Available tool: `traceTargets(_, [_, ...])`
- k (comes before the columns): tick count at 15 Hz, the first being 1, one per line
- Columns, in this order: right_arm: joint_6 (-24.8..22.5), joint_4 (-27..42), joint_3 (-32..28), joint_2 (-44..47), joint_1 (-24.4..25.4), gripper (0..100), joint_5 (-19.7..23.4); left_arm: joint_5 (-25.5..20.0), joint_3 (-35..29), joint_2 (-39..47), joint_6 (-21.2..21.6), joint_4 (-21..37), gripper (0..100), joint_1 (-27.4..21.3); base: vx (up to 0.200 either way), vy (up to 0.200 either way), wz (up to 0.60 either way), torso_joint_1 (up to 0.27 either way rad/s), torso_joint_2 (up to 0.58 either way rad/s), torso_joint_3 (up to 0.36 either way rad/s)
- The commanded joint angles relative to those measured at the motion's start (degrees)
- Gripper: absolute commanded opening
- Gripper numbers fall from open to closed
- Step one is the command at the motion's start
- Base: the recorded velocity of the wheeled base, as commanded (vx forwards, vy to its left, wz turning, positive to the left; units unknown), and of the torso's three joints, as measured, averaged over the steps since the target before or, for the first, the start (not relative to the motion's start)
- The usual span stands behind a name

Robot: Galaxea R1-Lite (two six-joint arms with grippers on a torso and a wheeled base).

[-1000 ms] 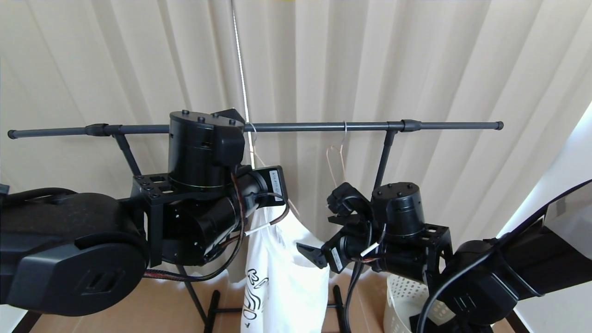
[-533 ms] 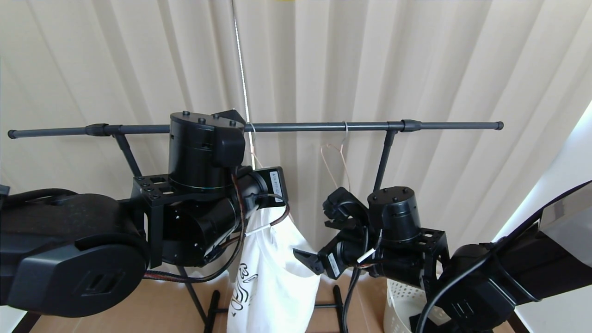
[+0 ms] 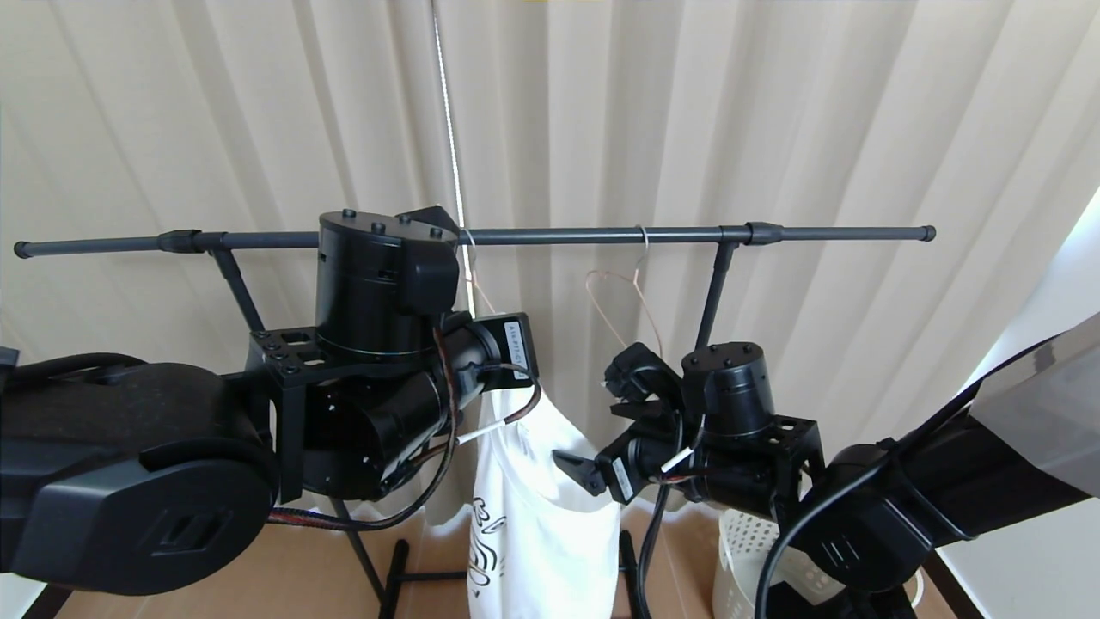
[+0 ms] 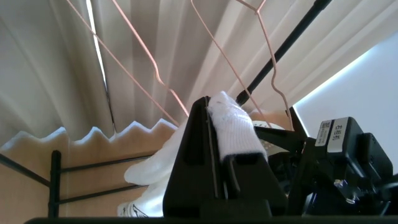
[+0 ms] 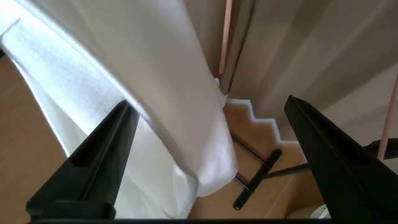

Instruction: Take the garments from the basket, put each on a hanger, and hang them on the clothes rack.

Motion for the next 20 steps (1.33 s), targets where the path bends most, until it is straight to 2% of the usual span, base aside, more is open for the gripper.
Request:
traceTargets(1, [0.0,0.0,-0.2,0.8,-0.4,100,0.0,0.0,0.0,-0.1,-0.1,0.0,0,0.0,0.0,0.0,0.0,0.0,0.0,0.0])
traceTargets(3, [0.1,0.0,-0.7,2.2,-0.4,100,0.0,0.0,0.1,-0.4,-0.1,0.0,0,-0.1,0.0,0.0,0.0,0.0,0.0,0.0])
traceTargets(4, [0.1,0.0,-0.9,2.3,-0.4,0,0.1,0.0,0.1,-0.4,-0.1,0.0,0,-0.1,0.0,0.0,0.0,0.0,0.0,0.0])
traceTargets(8, [0.4,-0.4,-1.7,1.7,-0.7,0,0.1,-0.1,0.1,-0.4,-0.1,0.1,0,0.0,0.0,0.0,0.0,0.0,0.0,0.0])
traceTargets(13, [0.2,-2.4,-1.3,-1.8,-3.3,0,0.0,-0.4,0.4,0.1,0.0,0.3,0,0.4,0.0,0.0,0.0,0.0,0.0,0.0])
traceTargets(18, [0.1,-2.0,-1.2,-6.5,-5.9,0,-0.1,-2.3,0.9,2.8,1.5,0.3,0,3.3,0.0,0.0,0.0,0.0,0.0,0.0])
traceTargets(20, [0.1,-2.1,-1.5,-8.8,-6.7,0,-0.2,-2.8,2.2,4.2,3.4,0.3,0,4.8,0.0,0.0,0.0,0.0,0.0,0.0])
